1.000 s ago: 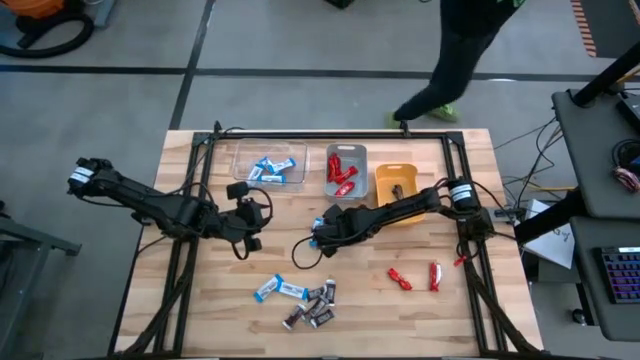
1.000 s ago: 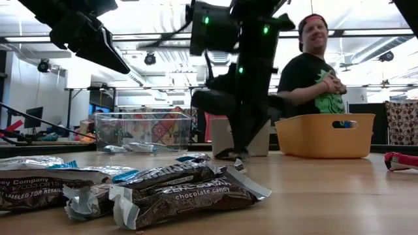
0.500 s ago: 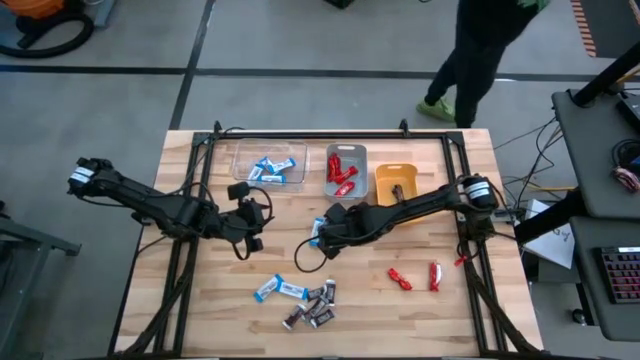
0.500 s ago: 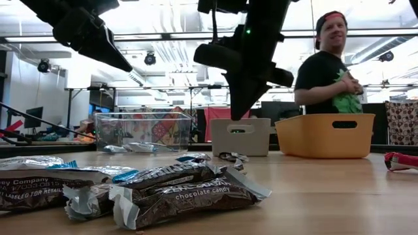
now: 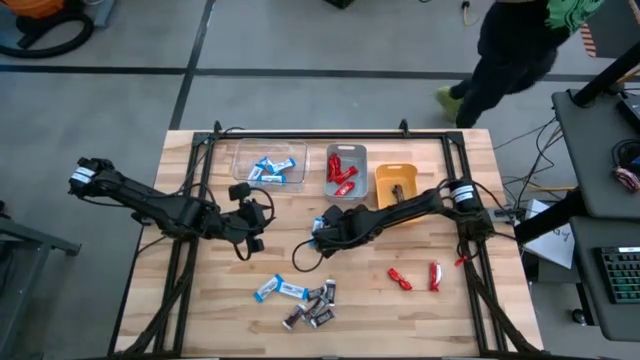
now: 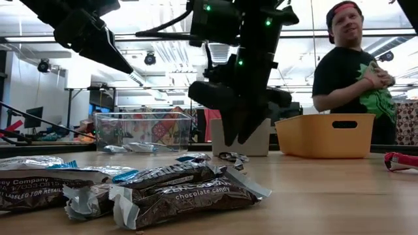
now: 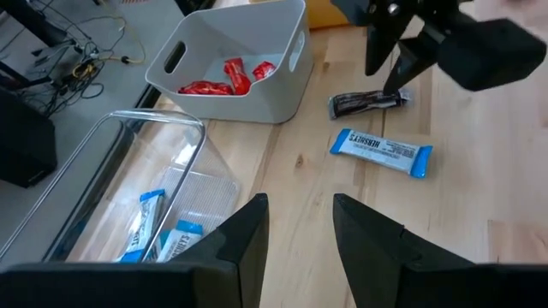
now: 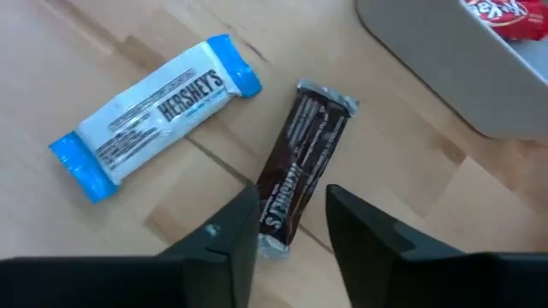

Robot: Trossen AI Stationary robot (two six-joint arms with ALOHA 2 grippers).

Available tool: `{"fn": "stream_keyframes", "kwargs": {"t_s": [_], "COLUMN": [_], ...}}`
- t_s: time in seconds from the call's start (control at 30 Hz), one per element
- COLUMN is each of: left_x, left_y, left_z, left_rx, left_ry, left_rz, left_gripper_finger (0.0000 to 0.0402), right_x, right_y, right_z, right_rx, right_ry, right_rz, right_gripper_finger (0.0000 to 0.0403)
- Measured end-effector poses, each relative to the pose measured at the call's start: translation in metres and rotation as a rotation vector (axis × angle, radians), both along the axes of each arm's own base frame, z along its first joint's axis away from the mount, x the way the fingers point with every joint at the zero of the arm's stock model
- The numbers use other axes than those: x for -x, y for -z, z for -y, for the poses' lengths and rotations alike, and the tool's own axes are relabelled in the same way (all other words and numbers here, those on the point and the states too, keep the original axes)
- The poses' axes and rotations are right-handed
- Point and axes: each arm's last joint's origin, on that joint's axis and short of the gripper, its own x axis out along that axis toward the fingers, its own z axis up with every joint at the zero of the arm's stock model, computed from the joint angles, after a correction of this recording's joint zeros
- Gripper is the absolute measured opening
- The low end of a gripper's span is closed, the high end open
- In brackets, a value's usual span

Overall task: Organize candy in baskets
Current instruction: Put the brown chocolate into the yellow bin

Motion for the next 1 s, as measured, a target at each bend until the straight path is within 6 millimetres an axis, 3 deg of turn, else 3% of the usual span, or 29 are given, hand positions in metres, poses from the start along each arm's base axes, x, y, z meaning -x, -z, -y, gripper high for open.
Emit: {"fn": "stream_keyframes", "kwargs": {"t_s": [0.2, 0.43, 0.6, 0.8, 1.0], "left_x": [0.000, -0.001, -0.001, -0.001, -0.001], "left_y": [-0.001, -0.001, -0.001, -0.001, -0.001], "left_z": [0.000, 0.000, 0.000, 0.000, 0.000], "left_rx": [0.002, 0.007, 0.007, 0.007, 0.007], "left_ry": [0.000, -0.002, -0.003, -0.003, -0.002], "left_rz": [0.007, 0.017, 0.019, 0.019, 0.019], "left_gripper_finger": [0.0116, 0.0116, 0.0116, 0.0116, 0.0116], "right_x": [-0.007, -0.008, -0.010, -0.009, -0.007], "right_y": [0.010, 0.029, 0.035, 0.034, 0.029], "right_z": [0.008, 0.012, 0.013, 0.013, 0.014], "right_rx": [0.023, 0.029, 0.009, 0.008, 0.009], "right_ry": [0.019, 0.022, 0.020, -0.001, -0.023], "right_rz": [0.035, -0.010, -0.024, -0.033, -0.038], "right_gripper_finger": [0.0169, 0.0157, 0.0120, 0.0028, 0.0028]}}
